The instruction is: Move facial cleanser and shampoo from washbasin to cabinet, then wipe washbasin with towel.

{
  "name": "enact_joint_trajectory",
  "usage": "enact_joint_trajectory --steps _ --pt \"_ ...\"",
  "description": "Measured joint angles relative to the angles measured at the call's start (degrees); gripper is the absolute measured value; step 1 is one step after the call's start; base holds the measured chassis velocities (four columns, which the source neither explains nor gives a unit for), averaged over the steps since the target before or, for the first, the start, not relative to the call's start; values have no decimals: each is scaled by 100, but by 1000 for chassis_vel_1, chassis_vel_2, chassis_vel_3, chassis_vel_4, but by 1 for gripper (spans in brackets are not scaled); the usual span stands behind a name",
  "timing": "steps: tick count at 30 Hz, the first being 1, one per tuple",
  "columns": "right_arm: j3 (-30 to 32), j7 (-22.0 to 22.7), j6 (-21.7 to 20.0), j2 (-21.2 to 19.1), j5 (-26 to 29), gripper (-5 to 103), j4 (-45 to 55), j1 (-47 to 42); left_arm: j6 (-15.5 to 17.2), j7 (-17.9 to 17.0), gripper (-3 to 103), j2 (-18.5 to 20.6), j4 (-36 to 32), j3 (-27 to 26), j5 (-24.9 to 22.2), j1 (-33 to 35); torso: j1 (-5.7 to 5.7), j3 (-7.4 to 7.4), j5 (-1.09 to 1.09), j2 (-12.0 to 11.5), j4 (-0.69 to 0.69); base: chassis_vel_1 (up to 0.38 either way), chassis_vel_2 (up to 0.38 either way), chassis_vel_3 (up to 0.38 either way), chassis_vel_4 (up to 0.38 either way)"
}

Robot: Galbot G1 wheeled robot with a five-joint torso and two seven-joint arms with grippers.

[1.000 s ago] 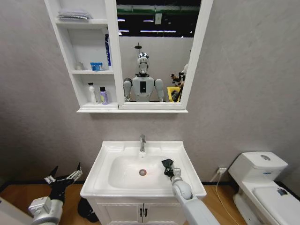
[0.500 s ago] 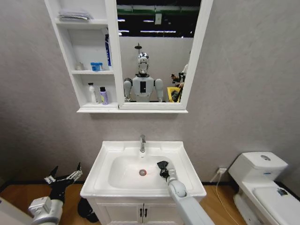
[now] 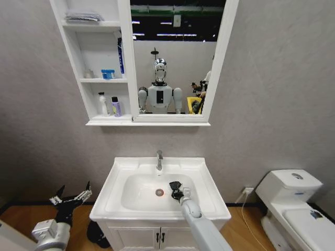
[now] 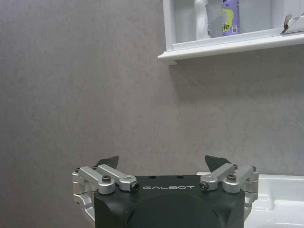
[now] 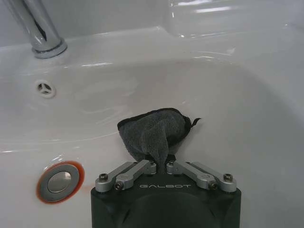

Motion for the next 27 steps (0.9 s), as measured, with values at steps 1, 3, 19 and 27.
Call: enact_joint_trajectory --steps 1,3,19,27 --pt "8 54 -55 -18 80 4 -18 45 0 0 100 0 0 0 0 0 0 0 0 0 0 0 0 0 0" --pt "0 58 -178 -108 303 4 -116 213 0 0 100 0 0 0 0 0 0 -1 -2 0 0 0 0 0 0" --pt "-377 -160 -266 397 214 4 -892 672 0 0 100 0 0 0 0 0 0 -2 -3 0 1 0 0 0 0" --pt "-496 -452 -240 501 70 4 -1056 692 0 0 100 0 0 0 0 0 0 -2 -4 0 0 0 0 0 0"
